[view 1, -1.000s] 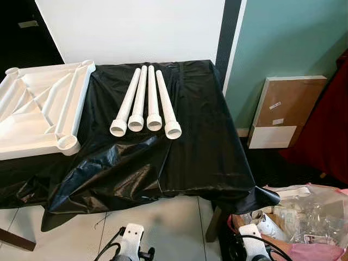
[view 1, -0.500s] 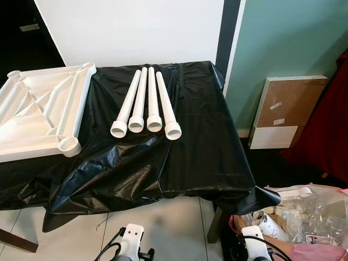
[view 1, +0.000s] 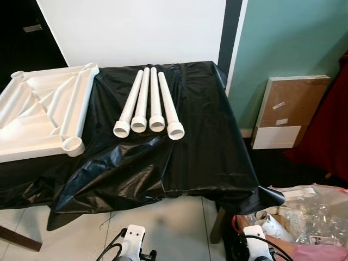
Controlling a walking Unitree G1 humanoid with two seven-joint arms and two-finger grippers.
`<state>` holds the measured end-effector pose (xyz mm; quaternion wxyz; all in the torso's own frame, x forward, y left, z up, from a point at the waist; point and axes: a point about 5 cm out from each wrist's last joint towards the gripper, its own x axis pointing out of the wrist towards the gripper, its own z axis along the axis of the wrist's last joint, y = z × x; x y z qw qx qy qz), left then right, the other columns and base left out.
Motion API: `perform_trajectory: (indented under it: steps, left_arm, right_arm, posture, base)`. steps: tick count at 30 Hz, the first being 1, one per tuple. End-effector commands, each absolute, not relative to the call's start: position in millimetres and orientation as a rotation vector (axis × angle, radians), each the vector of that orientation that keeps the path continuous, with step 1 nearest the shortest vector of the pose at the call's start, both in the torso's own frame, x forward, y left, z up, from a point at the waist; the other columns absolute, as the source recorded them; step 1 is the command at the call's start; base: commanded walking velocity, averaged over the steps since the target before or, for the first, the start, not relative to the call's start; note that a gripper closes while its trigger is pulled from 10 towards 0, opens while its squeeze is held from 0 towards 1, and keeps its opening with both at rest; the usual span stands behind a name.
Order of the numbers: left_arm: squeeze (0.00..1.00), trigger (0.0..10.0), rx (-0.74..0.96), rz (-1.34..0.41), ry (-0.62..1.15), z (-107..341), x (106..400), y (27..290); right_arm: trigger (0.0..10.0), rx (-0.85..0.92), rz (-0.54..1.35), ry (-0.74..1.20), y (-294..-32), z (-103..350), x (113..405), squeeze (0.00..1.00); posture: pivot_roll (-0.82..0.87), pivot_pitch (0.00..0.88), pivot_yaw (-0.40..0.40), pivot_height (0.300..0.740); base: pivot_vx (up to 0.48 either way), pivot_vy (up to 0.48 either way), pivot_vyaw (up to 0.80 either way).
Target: Building children table
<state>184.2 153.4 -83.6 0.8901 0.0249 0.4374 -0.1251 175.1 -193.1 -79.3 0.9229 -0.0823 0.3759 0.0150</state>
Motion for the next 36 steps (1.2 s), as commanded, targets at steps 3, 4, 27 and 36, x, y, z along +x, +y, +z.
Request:
perform_trajectory:
  steps: [3, 4, 27, 36]
  left_arm:
    - [0.00, 10.0, 0.092, -0.182, 0.944, -88.5, 175.9, 158.5]
    - [0.00, 10.0, 0.092, -0.182, 0.944, -88.5, 175.8, 158.6]
    - [0.00, 10.0, 0.105, -0.190, 0.953, -89.2, 174.6, 158.5]
    - [0.00, 10.0, 0.116, -0.194, 0.953, -88.6, 176.2, 158.8]
  right_arm:
    - [10.0, -0.186, 0.055, 0.790, -190.2, -81.9, 171.0, 0.00]
    - [10.0, -0.190, 0.059, 0.792, -190.0, -82.1, 170.9, 0.00]
    - [10.0, -0.152, 0.035, 0.811, -189.9, -83.9, 168.3, 0.00]
    - [10.0, -0.153, 0.037, 0.815, -189.6, -84.2, 167.9, 0.00]
  posture:
    - [-0.17, 0.000, 0.041, 0.740]
    - [-0.17, 0.000, 0.041, 0.740]
    - [-0.17, 0.000, 0.047, 0.740]
    - [-0.17, 0.000, 0.047, 0.740]
  base:
    - [0.000, 0.276, 0.00]
    - [0.000, 0.281, 0.00]
    - [0.000, 0.285, 0.14]
    - [0.000, 0.306, 0.00]
